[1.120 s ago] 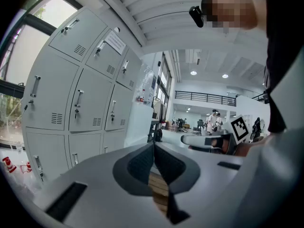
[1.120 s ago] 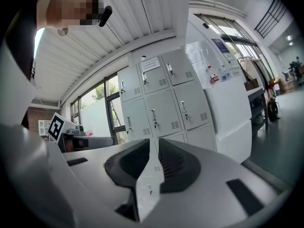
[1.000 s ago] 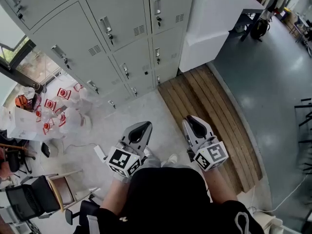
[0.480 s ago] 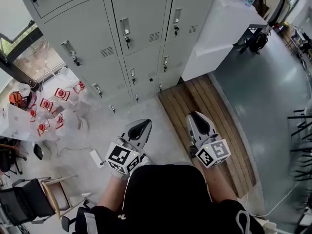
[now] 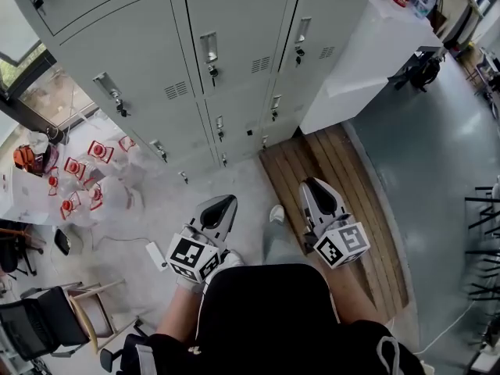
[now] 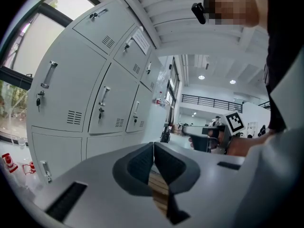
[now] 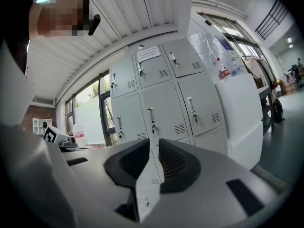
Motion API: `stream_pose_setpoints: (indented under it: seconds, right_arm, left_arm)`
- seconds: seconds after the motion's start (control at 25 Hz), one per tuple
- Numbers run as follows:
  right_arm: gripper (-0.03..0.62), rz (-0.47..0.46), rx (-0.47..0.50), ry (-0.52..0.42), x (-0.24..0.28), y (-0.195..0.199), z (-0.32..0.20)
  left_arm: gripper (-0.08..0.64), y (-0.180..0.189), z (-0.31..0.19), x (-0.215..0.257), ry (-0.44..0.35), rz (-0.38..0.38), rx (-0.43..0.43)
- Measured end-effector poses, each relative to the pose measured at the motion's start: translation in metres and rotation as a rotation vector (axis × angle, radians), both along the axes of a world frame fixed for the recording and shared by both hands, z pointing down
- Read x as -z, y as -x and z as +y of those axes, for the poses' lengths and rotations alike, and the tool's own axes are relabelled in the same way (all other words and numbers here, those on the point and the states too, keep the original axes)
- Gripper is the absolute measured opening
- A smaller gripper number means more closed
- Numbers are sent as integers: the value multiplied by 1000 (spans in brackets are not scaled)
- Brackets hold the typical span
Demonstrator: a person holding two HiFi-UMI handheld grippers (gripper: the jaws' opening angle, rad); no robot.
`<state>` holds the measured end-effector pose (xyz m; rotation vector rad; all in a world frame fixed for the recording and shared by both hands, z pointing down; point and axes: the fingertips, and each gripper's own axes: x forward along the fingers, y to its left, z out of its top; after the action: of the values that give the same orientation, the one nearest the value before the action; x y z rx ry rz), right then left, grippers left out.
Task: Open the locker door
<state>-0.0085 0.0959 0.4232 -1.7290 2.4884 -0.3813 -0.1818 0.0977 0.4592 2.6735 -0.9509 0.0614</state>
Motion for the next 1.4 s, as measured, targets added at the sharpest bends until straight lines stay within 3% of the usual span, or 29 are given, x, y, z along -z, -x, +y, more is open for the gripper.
stream_pose_setpoints:
  seconds: [0.48, 0.8, 1.4]
  right_arm:
    - [74, 21, 174, -35, -6, -65, -158]
    - [77, 23, 229, -67, 7, -111, -249]
    - [196, 126, 228, -119, 47, -102, -382]
  left_arm:
    - [23, -78, -138, 9, -19, -60, 127]
    - [23, -126, -191, 15, -10, -68, 203]
    - [23, -96, -266, 41, -57, -85, 251]
